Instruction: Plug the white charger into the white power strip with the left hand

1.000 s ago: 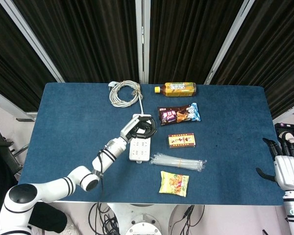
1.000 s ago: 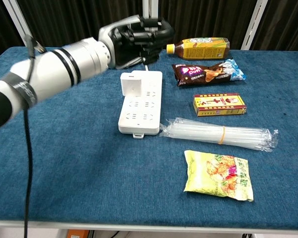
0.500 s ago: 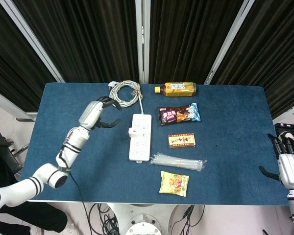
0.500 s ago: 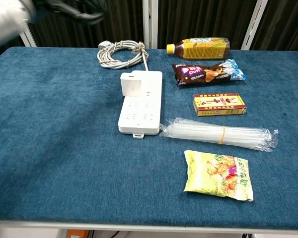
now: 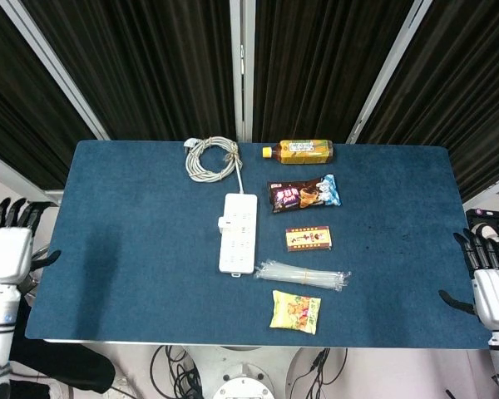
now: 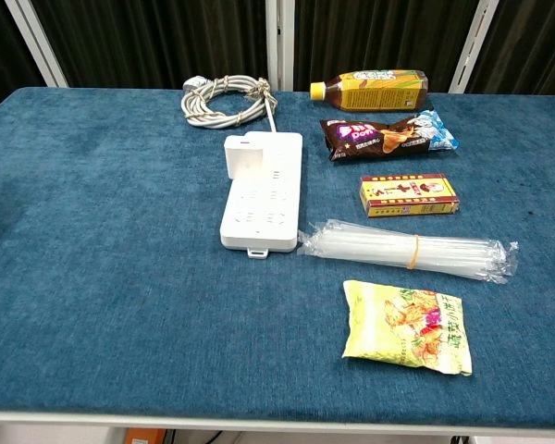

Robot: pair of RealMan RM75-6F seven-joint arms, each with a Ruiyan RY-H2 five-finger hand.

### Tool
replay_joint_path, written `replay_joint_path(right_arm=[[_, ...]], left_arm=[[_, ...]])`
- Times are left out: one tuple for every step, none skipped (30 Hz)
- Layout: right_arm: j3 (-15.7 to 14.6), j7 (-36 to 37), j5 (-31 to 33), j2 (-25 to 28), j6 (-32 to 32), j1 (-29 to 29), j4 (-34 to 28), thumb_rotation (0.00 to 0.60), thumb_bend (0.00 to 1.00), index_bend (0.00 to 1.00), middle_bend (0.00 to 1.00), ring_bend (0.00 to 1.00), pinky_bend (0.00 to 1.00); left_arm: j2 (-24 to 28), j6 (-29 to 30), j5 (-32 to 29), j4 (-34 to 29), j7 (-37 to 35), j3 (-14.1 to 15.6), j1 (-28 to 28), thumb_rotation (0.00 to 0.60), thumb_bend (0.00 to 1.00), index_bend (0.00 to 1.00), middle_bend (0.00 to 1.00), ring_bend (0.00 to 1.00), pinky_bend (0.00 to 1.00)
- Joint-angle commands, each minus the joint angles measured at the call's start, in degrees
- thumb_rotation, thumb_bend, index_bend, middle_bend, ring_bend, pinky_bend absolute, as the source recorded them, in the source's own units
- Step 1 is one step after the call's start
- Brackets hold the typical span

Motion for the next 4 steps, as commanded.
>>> replay_joint_path(right_arm=[[-0.4,-0.2,-0.4,-0.5,0.2,-0.3,0.0,0.600,0.03,0.00,0.01,0.00,0.00],[-0.5,-0.3,-0.6,-0.7,0.2,-0.3,0.0,0.600,0.03,0.00,0.01,0.00,0.00],[-0.7,-0.5,-0.8,-0.9,0.2,-0.3,0.0,0.600,0.03,0.00,0.01,0.00,0.00],[-0.7,-0.5,-1.0,-1.0,0.2,-0.3,0.0,0.600,0.03,0.00,0.01,0.00,0.00]], left_arm=[[0.8,3.8,1.0,-2.5,0.9,3.1,4.4,0.600,0.09,0.16,0.17,0.08,0.00],[0.6,4.7,1.5,-2.7,1.0,3.4,5.2,0.600,0.09,0.16,0.17,0.08,0.00],[0.2,5.7,2.2,-3.0,1.4,4.0,6.1,0.600,0.09,0.16,0.17,0.08,0.00],[0.0,6.3,2.7,-3.2,1.7,4.3,6.7,0.600,0.09,0.16,0.17,0.08,0.00]])
